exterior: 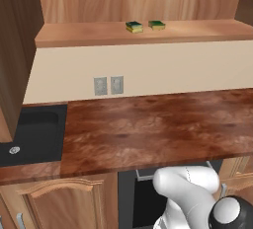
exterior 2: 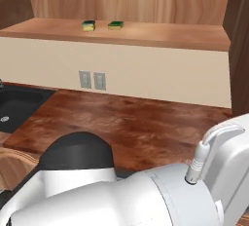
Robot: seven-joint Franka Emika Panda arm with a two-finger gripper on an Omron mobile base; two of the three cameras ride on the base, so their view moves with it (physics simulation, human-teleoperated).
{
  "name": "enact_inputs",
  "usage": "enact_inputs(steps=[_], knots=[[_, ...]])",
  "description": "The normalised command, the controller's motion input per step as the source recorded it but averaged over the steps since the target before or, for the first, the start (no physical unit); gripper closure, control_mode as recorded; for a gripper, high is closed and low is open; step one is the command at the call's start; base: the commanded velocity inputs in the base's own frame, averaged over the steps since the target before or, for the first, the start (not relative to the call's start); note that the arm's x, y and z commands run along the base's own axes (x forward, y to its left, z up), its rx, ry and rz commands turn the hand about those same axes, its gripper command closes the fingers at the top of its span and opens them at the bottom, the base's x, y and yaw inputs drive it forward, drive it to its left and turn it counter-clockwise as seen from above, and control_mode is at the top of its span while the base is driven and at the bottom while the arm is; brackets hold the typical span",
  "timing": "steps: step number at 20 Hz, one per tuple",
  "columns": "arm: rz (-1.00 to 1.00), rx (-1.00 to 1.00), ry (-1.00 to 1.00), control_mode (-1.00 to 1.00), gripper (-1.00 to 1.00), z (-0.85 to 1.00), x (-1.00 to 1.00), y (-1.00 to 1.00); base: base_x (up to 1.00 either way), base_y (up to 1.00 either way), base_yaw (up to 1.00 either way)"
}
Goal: Pick up the sponge and sponge from the sink, and place them back in the cabinet, and close the cabinet doors.
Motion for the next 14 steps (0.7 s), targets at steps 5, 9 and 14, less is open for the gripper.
enact_inputs(steps=[5, 9, 14], knots=[[0.0, 0.0, 0.01, -1.0, -1.0, 0.0, 0.22, -0.2, 0.0, 0.0, 0.0], [0.0, 0.01, 0.0, -1.0, -1.0, 0.0, 0.21, -0.18, 0.0, 0.0, 0.0], [0.0, 0.02, 0.0, -1.0, -1.0, 0.0, 0.18, -0.19, 0.0, 0.0, 0.0]])
